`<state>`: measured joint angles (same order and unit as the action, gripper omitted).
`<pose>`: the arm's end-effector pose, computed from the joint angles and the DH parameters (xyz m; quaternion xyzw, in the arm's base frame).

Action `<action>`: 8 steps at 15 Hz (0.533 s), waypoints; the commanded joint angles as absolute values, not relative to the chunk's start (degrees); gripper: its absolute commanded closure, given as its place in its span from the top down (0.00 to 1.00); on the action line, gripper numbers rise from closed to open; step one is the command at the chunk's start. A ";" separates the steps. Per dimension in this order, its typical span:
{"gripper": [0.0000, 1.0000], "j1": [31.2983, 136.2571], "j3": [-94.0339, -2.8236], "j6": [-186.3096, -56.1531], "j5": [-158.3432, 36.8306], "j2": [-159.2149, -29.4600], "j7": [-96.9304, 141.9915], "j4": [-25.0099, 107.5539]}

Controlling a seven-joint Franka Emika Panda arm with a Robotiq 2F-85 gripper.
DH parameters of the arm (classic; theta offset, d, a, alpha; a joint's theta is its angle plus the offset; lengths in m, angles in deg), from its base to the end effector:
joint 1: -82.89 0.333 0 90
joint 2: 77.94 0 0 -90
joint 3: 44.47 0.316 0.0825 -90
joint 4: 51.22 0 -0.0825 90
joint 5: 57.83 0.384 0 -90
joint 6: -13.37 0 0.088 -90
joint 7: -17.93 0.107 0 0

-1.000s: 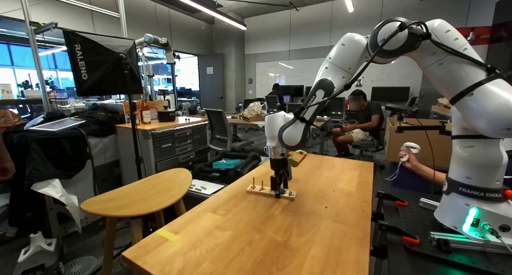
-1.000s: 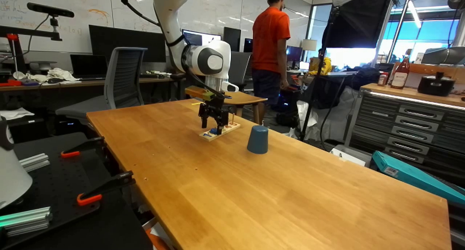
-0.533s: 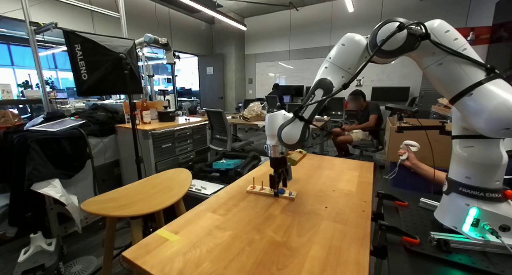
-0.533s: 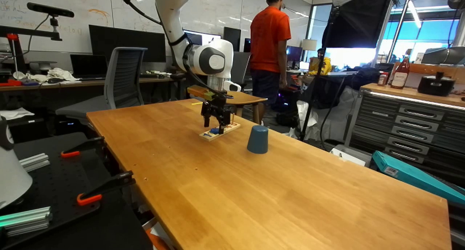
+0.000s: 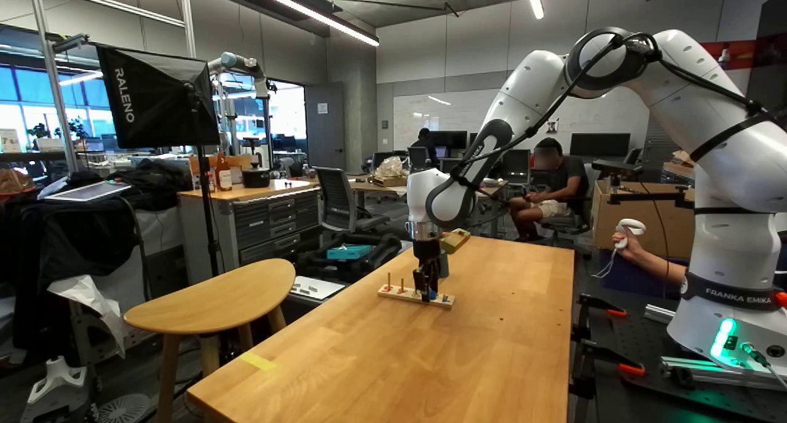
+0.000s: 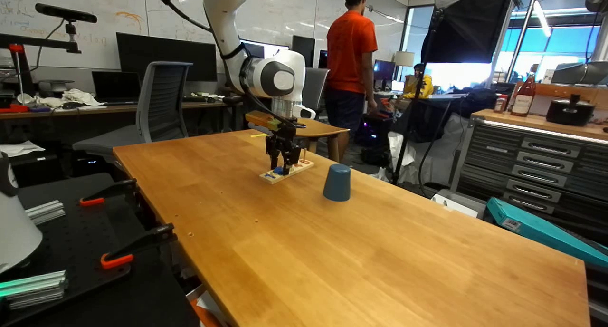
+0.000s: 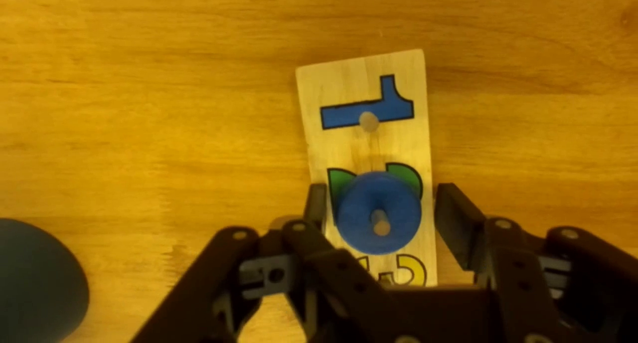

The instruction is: Remove the blue ring from the wooden stand

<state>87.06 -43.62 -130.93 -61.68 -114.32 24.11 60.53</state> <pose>0.6049 0.0537 0.1433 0.9992 0.0165 -0.0317 0.0174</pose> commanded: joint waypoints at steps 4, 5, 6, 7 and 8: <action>0.18 86.83 -43.14 -131.30 -60.61 -115.20 22.66 59.07; 0.18 86.82 -43.05 -131.32 -60.57 -115.20 22.56 59.16; 0.18 86.83 -42.96 -131.34 -60.54 -115.21 22.51 59.18; 0.18 86.84 -42.90 -131.33 -60.50 -115.17 22.48 59.20; 0.18 86.64 -42.60 -131.19 -60.18 -115.08 22.20 59.25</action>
